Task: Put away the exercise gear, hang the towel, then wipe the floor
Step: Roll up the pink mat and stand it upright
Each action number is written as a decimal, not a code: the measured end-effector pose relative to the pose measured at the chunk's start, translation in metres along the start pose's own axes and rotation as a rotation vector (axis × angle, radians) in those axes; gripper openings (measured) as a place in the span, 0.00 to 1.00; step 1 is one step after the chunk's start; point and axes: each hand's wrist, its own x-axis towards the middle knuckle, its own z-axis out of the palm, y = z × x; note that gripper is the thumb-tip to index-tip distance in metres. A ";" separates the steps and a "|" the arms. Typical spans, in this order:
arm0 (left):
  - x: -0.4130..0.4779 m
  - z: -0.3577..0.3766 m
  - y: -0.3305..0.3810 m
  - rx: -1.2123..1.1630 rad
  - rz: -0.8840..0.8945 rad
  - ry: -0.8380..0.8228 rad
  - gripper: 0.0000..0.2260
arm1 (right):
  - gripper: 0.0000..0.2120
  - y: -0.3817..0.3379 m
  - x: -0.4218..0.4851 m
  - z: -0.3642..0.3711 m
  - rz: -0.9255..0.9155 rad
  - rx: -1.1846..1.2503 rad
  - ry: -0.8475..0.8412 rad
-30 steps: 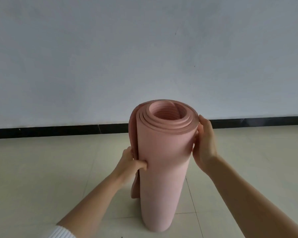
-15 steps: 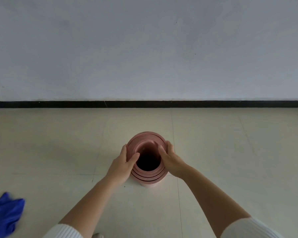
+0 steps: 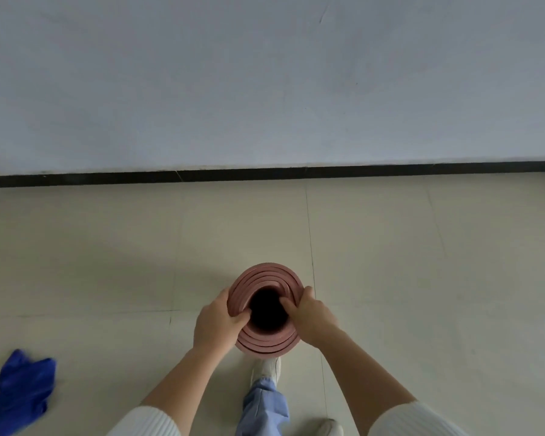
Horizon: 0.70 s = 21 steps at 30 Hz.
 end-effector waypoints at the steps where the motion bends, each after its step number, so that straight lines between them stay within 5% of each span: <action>1: 0.003 -0.003 0.004 0.019 -0.026 -0.022 0.22 | 0.24 -0.001 -0.002 -0.005 0.005 -0.017 -0.010; 6: 0.017 -0.014 0.033 0.098 -0.033 -0.139 0.15 | 0.10 0.003 -0.008 -0.029 0.060 -0.064 0.028; 21: 0.012 0.034 0.309 0.261 0.424 -0.298 0.11 | 0.07 0.168 -0.068 -0.216 0.296 0.425 0.193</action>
